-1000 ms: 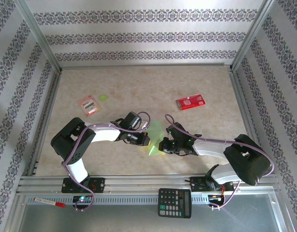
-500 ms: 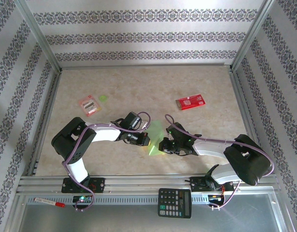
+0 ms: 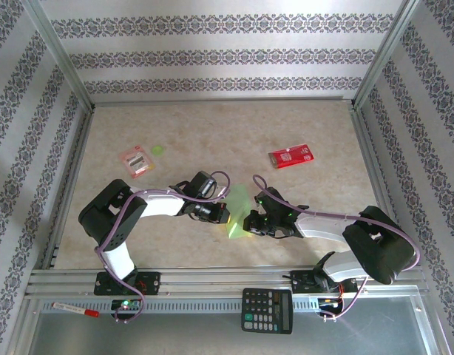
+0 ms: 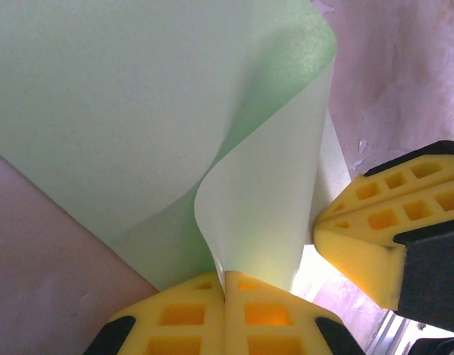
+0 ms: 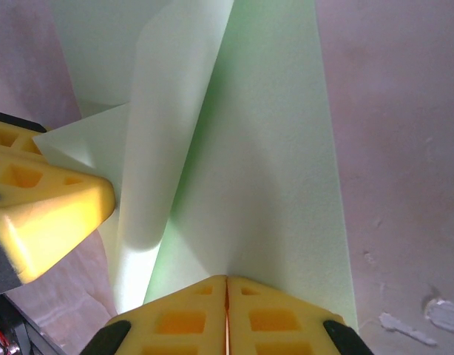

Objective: Fold a paper plane with a square sheet of paper (pick it up from the middle)
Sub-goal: Fold the triangle at the bottom-center of the table.

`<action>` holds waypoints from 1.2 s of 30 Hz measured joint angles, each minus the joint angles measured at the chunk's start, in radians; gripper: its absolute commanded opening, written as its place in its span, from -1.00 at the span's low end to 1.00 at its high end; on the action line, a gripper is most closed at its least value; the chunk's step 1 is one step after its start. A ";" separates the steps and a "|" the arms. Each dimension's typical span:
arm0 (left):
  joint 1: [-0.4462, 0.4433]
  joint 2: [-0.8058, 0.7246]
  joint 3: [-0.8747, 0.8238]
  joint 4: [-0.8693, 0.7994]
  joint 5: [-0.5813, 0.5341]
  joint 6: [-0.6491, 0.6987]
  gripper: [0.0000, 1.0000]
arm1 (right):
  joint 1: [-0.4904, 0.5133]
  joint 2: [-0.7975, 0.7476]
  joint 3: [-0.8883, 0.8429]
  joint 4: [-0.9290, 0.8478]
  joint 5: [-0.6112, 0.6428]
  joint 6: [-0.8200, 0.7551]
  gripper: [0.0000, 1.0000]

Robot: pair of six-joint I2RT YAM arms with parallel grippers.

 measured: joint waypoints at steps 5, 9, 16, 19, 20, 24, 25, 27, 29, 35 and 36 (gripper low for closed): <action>0.000 -0.013 0.000 0.002 0.003 -0.008 -1.00 | 0.000 0.000 0.000 0.000 0.000 0.000 -0.84; 0.000 -0.013 0.000 0.002 0.003 -0.008 -1.00 | 0.000 -0.001 0.000 0.000 0.000 0.000 -0.84; 0.000 -0.003 0.000 0.002 0.003 -0.008 -1.00 | 0.000 -0.008 0.000 -0.012 0.002 0.000 -0.84; 0.000 0.008 0.000 0.002 0.003 -0.008 -1.00 | 0.000 -0.009 -0.001 -0.013 0.003 0.000 -0.84; 0.000 0.013 0.000 0.003 0.004 -0.008 -1.00 | 0.000 -0.009 -0.002 -0.013 0.003 0.000 -0.84; 0.000 0.013 0.000 0.006 0.006 -0.008 -1.00 | 0.000 -0.013 -0.002 -0.019 0.004 0.000 -0.84; 0.000 0.013 0.000 0.006 0.006 -0.008 -1.00 | 0.000 -0.014 -0.002 -0.020 0.004 0.000 -0.84; 0.000 0.013 0.000 0.006 0.006 -0.008 -1.00 | 0.000 -0.014 -0.002 -0.020 0.004 0.000 -0.84; 0.000 0.013 0.000 0.010 0.007 -0.009 -1.00 | 0.000 -0.014 -0.002 -0.020 0.004 0.000 -0.84; 0.000 0.010 0.000 0.030 0.011 -0.016 -1.00 | 0.000 -0.015 -0.003 -0.021 0.004 0.000 -0.84; 0.000 0.010 0.000 0.031 0.011 -0.016 -1.00 | 0.000 -0.015 -0.003 -0.021 0.004 0.000 -0.84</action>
